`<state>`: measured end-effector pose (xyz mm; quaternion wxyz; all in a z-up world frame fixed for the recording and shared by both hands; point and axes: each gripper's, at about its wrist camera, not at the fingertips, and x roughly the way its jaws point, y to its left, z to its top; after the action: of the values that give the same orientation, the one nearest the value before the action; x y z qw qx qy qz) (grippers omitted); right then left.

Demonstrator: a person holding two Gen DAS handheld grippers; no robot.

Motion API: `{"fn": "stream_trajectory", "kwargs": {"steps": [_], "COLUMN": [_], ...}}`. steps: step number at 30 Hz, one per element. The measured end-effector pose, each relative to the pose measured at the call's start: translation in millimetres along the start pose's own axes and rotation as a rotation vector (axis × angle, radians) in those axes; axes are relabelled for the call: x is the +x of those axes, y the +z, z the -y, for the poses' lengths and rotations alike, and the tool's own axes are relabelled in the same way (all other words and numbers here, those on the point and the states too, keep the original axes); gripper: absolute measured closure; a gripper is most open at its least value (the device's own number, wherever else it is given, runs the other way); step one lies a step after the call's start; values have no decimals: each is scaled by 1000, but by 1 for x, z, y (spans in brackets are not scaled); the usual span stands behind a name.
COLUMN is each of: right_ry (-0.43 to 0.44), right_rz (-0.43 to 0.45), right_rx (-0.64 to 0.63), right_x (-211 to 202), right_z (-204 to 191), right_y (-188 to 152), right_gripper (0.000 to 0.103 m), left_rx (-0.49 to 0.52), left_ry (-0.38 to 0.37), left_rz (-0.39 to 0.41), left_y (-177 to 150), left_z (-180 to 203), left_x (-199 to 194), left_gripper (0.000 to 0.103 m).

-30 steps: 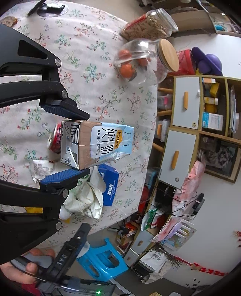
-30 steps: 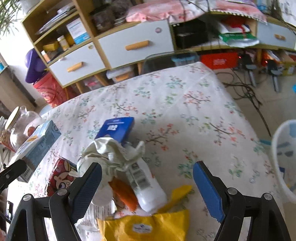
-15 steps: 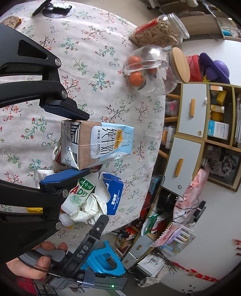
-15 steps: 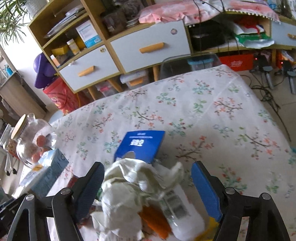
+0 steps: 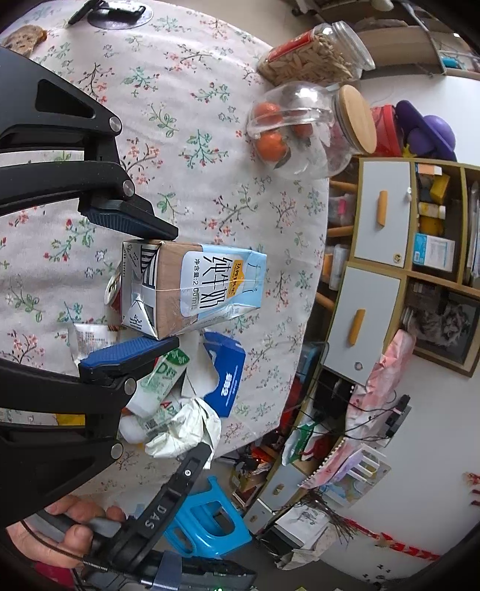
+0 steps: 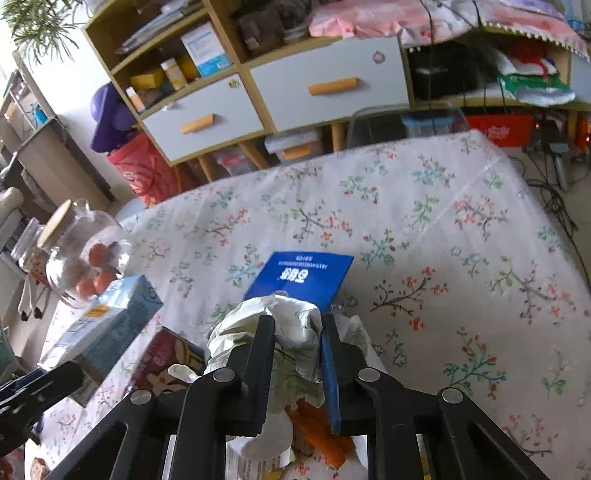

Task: Collect trash
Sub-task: 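Carry the milk carton and white paper to the wastebasket and release both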

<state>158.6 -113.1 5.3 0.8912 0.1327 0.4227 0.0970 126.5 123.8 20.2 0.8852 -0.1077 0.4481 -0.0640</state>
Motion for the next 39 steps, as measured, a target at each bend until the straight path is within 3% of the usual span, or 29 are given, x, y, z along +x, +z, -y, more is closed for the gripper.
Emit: {"fn": "stream_trajectory", "kwargs": {"steps": [14, 30, 39], "right_ry": [-83, -254, -314], "right_rz": [57, 88, 104], "right_rx": [77, 281, 406], "right_x": [-63, -144, -196], "right_z": [50, 179, 245], "right_y": [4, -14, -38], "right_gripper": [82, 82, 82], "left_rx": [62, 169, 278], "left_ry": [-86, -216, -317], "left_rz": [12, -26, -100], "left_y": [-7, -32, -63], "left_z": [56, 154, 226], "left_x": [-6, 8, 23], "left_gripper": [49, 49, 49]}}
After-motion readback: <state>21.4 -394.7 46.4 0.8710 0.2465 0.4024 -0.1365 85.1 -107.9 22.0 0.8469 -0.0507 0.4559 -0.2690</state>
